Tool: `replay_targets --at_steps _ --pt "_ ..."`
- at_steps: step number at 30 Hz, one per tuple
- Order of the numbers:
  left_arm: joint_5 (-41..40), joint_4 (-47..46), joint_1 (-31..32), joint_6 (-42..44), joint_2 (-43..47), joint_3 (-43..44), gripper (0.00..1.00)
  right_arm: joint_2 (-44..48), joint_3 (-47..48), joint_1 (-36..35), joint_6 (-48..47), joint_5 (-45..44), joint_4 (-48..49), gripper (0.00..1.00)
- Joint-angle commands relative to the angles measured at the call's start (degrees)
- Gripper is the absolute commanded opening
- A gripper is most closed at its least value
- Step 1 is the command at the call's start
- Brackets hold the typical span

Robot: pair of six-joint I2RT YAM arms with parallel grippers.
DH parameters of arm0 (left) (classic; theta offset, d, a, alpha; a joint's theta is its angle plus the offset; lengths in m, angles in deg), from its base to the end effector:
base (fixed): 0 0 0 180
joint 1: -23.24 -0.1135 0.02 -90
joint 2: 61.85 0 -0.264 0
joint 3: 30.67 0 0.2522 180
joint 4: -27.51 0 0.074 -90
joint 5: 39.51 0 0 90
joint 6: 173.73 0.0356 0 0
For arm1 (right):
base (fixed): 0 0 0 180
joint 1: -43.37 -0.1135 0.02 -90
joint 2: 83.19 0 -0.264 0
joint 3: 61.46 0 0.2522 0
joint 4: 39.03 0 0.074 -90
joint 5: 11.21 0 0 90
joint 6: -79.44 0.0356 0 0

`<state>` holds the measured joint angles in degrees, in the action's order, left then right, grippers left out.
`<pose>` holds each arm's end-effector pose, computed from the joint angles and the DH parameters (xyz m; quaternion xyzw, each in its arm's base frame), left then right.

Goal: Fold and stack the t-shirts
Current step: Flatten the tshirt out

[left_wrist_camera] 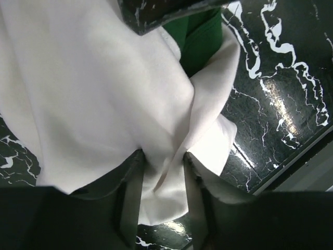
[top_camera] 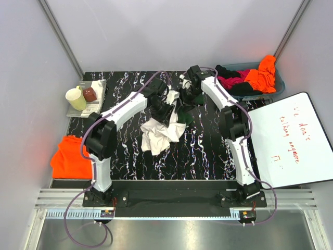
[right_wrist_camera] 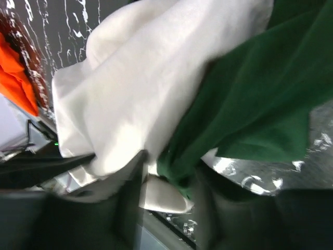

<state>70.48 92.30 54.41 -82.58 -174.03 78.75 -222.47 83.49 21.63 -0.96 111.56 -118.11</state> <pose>0.3467 -0.2240 0.2465 0.3013 0.9184 -0.2141 0.1411 0.4580 0.2034 0.2110 -0.1409 0.9397 0.3061 0.0579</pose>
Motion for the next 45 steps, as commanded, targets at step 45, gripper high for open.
replay_targets --at_steps 45 --pt "-38.01 -9.07 -12.38 -11.53 29.37 -5.12 0.00 38.81 0.55 0.38 -6.00 -25.04 1.25 0.00"
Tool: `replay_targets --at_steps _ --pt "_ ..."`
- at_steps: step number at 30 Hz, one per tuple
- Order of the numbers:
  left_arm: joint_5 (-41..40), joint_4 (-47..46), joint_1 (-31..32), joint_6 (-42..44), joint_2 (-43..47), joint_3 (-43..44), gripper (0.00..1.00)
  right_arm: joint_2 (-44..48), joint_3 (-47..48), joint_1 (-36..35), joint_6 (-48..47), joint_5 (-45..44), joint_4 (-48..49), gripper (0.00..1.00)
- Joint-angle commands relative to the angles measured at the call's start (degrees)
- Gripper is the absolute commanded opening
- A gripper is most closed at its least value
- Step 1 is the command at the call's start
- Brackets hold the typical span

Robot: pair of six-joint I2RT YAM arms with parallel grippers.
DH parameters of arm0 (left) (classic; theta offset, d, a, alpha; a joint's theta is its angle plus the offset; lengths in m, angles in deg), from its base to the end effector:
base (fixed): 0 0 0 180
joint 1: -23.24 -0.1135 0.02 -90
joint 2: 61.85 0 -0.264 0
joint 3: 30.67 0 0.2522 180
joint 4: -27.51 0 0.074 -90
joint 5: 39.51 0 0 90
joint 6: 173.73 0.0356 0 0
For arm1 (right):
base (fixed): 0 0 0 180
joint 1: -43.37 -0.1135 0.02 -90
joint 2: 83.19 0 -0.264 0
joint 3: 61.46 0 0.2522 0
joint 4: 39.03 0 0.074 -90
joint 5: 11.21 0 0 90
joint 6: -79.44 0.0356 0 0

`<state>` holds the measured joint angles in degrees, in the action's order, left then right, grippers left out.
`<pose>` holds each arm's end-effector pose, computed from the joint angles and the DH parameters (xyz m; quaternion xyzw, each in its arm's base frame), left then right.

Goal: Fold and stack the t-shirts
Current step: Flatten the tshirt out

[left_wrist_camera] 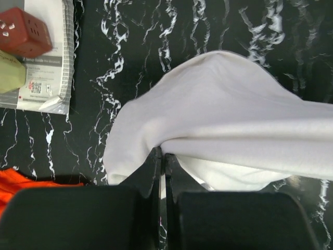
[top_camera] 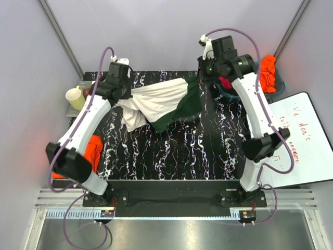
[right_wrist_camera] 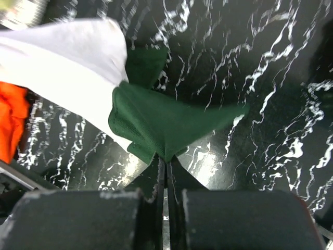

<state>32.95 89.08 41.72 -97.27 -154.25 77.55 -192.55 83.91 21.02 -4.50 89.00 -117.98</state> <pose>0.3344 -0.1005 0.3687 -0.0179 0.9172 0.0331 0.3967 0.3595 0.1547 0.4366 -0.1645 0.8990 0.1767 0.3655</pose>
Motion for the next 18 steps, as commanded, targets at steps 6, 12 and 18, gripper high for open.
replay_targets --at_steps 6,12,18 --pt "-2.76 -12.13 2.53 3.35 19.10 -9.29 0.00 15.75 -9.23 1.08 -2.29 -7.57 9.10 0.00" --pt "-3.47 -8.88 1.30 6.42 4.11 1.33 0.00 4.71 -6.67 1.08 -1.58 -8.73 16.58 0.00" --pt "5.40 4.98 -5.11 4.75 -22.57 27.94 0.00 -19.54 12.83 2.39 1.92 -3.29 15.79 0.00"
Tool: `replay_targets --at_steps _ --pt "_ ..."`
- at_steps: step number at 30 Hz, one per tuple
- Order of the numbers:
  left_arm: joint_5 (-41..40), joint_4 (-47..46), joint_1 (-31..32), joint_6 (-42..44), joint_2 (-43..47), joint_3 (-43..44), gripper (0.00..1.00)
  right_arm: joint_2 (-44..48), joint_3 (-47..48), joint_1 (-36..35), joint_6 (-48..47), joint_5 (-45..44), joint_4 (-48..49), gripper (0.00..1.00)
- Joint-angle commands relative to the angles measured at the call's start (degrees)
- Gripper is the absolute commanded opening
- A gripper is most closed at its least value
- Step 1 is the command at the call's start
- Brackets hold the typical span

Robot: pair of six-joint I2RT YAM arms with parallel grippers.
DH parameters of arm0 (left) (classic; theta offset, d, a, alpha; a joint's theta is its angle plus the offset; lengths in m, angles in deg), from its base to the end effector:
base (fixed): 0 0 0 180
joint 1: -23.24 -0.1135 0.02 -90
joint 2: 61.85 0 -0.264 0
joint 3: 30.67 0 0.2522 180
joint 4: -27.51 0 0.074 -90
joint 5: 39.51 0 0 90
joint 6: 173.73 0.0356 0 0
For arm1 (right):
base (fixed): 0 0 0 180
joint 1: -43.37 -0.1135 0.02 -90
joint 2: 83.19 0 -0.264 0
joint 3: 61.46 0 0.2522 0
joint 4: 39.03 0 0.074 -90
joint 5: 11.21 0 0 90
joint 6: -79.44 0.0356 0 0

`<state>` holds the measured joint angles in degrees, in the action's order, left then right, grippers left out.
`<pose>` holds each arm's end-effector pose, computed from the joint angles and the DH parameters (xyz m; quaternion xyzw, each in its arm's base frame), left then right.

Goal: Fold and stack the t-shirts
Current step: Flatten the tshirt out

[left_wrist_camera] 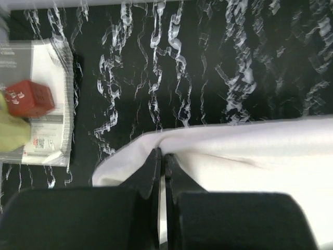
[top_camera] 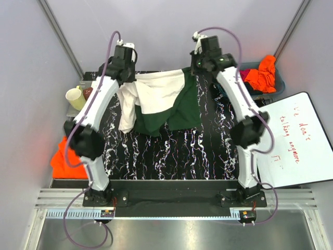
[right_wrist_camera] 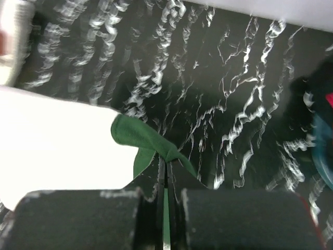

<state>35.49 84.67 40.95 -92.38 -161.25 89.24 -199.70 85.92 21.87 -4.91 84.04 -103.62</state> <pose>0.3708 -0.1087 0.3976 0.0116 0.8878 0.0121 0.4600 0.4132 0.1663 0.4184 -0.1428 0.8695 0.1498 0.4485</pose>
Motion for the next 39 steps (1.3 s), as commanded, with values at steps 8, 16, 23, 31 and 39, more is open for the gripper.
replay_targets --at_steps 8,16,23,31,39 --pt "11.38 13.21 -7.26 -4.98 -26.03 21.92 0.99 -32.29 26.17 2.07 7.89 2.83 0.90 0.61" --pt "21.84 3.89 5.12 5.83 -21.80 16.19 0.93 -25.53 18.62 2.16 7.27 1.42 1.17 0.92" --pt "28.19 3.62 6.81 6.09 -28.83 15.50 0.82 -18.67 5.44 2.42 7.01 -0.60 1.17 0.93" --pt "21.33 3.54 7.16 4.78 -35.07 19.09 0.82 -12.52 -1.17 2.51 6.92 1.42 0.82 0.93" --pt "23.00 3.98 7.51 4.69 -39.12 20.76 0.65 -10.84 -3.11 2.60 5.60 -0.25 0.12 0.94"
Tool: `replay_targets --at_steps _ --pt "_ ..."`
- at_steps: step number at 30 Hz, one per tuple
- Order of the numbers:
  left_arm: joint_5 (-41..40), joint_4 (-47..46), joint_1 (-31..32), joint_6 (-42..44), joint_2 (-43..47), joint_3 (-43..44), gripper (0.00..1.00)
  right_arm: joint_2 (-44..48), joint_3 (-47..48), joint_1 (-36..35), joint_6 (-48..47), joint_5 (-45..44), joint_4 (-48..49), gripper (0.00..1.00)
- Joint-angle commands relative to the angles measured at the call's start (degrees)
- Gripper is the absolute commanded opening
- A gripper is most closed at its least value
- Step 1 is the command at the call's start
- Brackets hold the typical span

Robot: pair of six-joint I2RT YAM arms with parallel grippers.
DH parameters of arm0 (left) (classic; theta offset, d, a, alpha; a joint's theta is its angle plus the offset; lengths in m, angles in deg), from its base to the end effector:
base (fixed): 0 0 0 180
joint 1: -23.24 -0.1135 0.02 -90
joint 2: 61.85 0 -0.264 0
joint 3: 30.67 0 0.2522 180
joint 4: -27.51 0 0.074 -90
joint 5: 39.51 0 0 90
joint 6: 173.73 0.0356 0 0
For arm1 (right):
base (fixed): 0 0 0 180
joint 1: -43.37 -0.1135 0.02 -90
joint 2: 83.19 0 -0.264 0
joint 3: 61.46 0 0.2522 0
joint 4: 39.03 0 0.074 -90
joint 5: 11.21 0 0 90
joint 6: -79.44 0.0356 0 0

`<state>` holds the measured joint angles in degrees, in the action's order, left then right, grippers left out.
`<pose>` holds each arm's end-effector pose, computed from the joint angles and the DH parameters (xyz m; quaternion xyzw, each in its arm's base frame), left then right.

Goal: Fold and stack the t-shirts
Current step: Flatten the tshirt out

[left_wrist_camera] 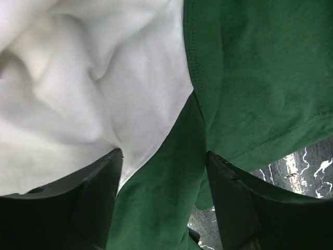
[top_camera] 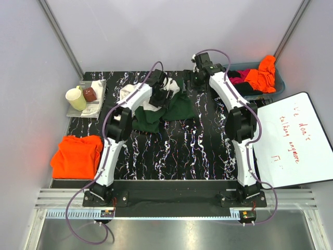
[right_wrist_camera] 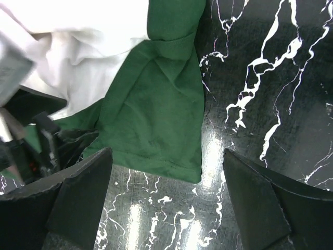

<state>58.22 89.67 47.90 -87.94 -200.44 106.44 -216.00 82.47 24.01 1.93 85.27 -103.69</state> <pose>0.4693 -0.2207 0.1837 0.1876 0.9533 -0.1203 0.2040 0.4816 0.1735 0.2678 -0.0745 0.9455 0.1373 0.2856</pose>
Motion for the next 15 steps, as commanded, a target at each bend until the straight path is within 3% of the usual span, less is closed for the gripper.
replay_targets --at_steps 1,2,3,6,12,15 --pt "0.10 -1.03 0.56 0.25 -0.37 3.83 0.62 5.46 0.44 0.46 -1.50 -1.47 0.18 0.94" --pt "0.01 -1.03 0.65 0.25 -0.81 3.92 0.58 5.11 0.78 0.46 -1.50 -1.30 0.01 0.94" --pt "-0.34 -0.94 0.73 0.17 -0.98 4.00 0.39 5.11 1.14 0.46 -1.50 -1.30 -0.17 0.94" --pt "-1.83 -0.59 0.65 -0.27 -1.34 4.18 0.00 4.14 2.63 0.46 -1.59 -0.86 -0.78 0.94" --pt "-7.63 -1.46 0.65 -0.80 6.21 3.31 0.00 3.35 3.16 0.46 -1.16 1.25 -2.02 0.94" --pt "-11.14 -4.10 0.47 -1.68 15.32 1.81 0.00 3.96 -0.16 0.46 -0.72 1.96 -2.02 0.93"
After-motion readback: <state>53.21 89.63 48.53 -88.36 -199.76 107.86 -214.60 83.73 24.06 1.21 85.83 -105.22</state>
